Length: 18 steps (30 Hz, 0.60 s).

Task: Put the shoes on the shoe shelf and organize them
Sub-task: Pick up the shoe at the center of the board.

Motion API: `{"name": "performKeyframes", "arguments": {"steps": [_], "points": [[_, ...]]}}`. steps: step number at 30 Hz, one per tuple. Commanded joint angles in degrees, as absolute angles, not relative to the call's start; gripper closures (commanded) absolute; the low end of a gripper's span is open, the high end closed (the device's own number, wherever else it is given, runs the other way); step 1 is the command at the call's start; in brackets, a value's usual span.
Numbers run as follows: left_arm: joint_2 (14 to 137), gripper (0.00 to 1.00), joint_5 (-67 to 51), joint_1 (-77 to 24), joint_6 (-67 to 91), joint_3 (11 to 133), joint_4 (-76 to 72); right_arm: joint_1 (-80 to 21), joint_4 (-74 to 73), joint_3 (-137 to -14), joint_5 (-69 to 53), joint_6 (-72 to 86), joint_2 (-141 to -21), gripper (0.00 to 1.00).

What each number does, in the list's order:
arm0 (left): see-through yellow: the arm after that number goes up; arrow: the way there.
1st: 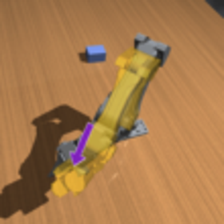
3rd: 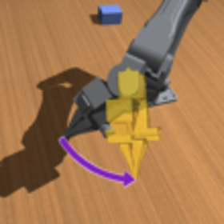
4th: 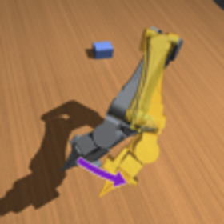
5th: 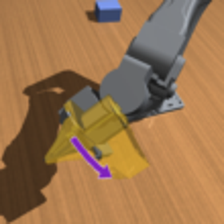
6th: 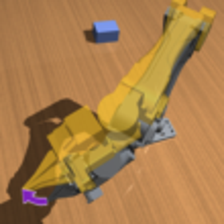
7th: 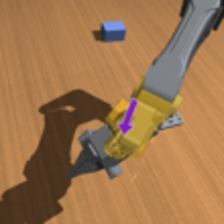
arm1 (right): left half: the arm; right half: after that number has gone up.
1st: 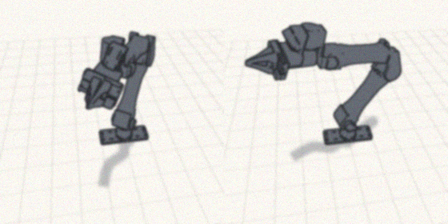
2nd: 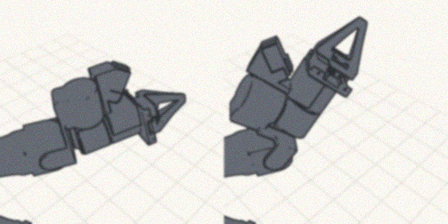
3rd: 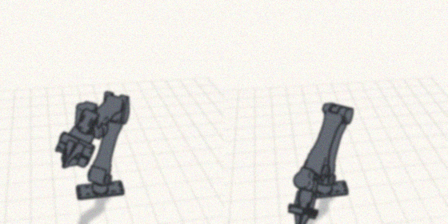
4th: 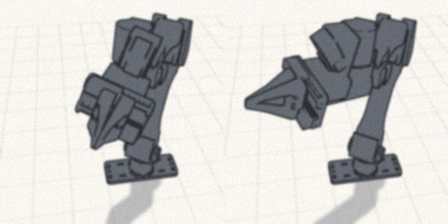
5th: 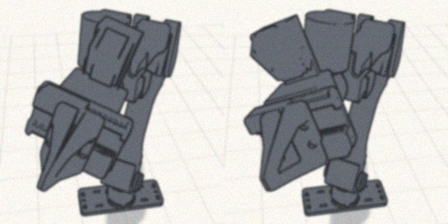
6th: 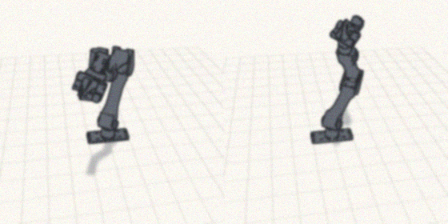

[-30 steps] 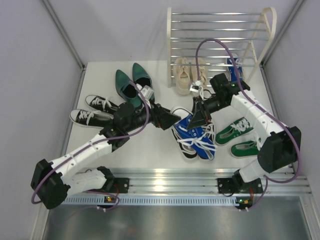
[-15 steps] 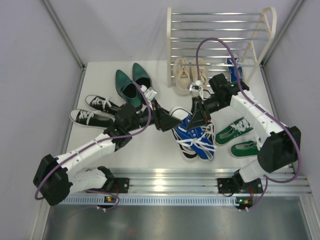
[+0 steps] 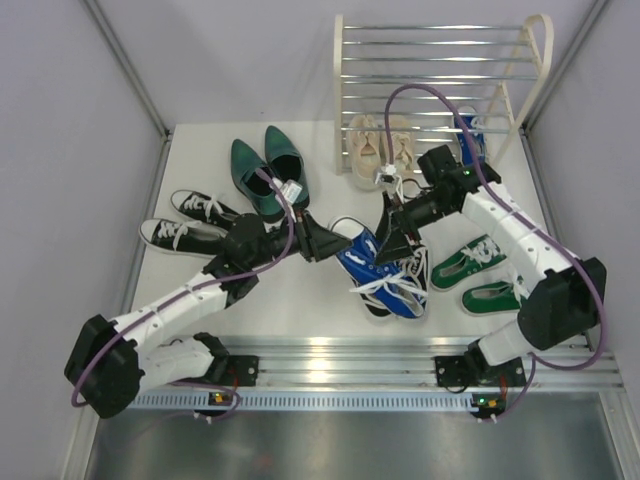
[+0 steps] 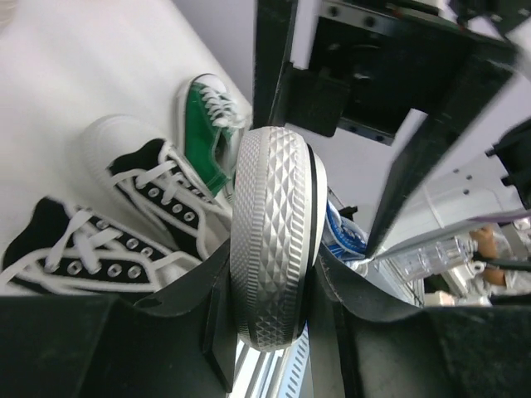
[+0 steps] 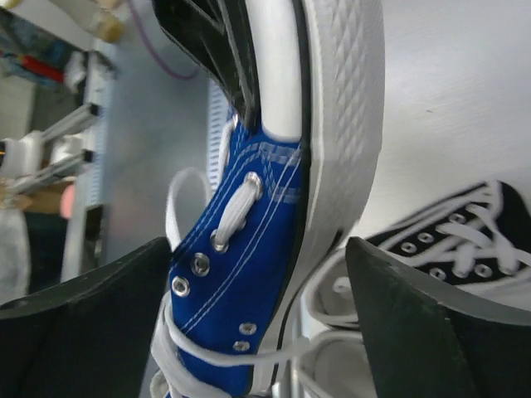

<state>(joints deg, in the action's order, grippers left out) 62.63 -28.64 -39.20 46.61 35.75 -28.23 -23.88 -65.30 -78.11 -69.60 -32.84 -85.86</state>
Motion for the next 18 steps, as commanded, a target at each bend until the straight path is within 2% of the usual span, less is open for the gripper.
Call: {"name": "performKeyframes", "arguments": {"steps": [1, 2, 6, 7, 8, 10, 11, 12, 14, 15, 16, 18], "points": [[58.4, 1.00, -26.4, -34.0, 54.6, 33.4, -31.4, -24.1, -60.5, -80.8, -56.8, -32.4, -81.1, 0.11], [58.0, 1.00, -26.8, -33.0, 56.2, 32.8, -30.9, -23.6, -59.8, -81.0, -55.0, -33.0, -80.3, 0.01], [57.5, 1.00, -28.3, -28.8, 63.3, 30.7, -27.5, -20.8, -51.1, -76.5, -51.4, -36.0, -72.3, 0.01], [57.7, 1.00, -28.3, -28.2, 63.9, 30.7, -27.0, -20.3, -40.0, -73.6, -51.8, -31.2, -69.6, 0.01], [58.1, 1.00, -28.3, -28.1, 64.6, 30.9, -26.4, -19.7, -36.8, -67.8, -51.8, -28.6, -64.9, 0.01], [59.1, 1.00, -28.4, -27.9, 64.9, 32.1, -24.4, -18.5, -37.1, -65.3, -58.2, -37.0, -62.1, 0.01], [59.5, 1.00, -28.4, -27.8, 65.1, 32.6, -23.6, -18.6, -48.6, -66.4, -61.8, -44.7, -61.7, 0.04], [60.1, 1.00, -28.3, -27.7, 65.3, 33.0, -22.7, -18.7, -57.1, -67.8, -66.3, -65.4, -62.0, 0.06], [60.6, 1.00, -28.6, -27.5, 65.8, 33.9, -23.0, -20.5, -76.5, -70.2, -65.3, -81.1, -63.6, 0.16], [61.1, 1.00, -28.8, -27.5, 65.8, 34.3, -23.1, -23.0, -80.7, -70.5, -64.1, -86.6, -64.1, 0.20], [61.4, 1.00, -29.2, -27.5, 65.8, 34.5, -23.1, -24.0, -84.8, -70.1, -62.2, -96.7, -64.9, 0.29], [62.2, 1.00, -29.8, -27.5, 65.6, 35.5, -23.2, -25.3, -85.7, -69.3, -59.9, -97.3, -64.6, 0.33]]}}
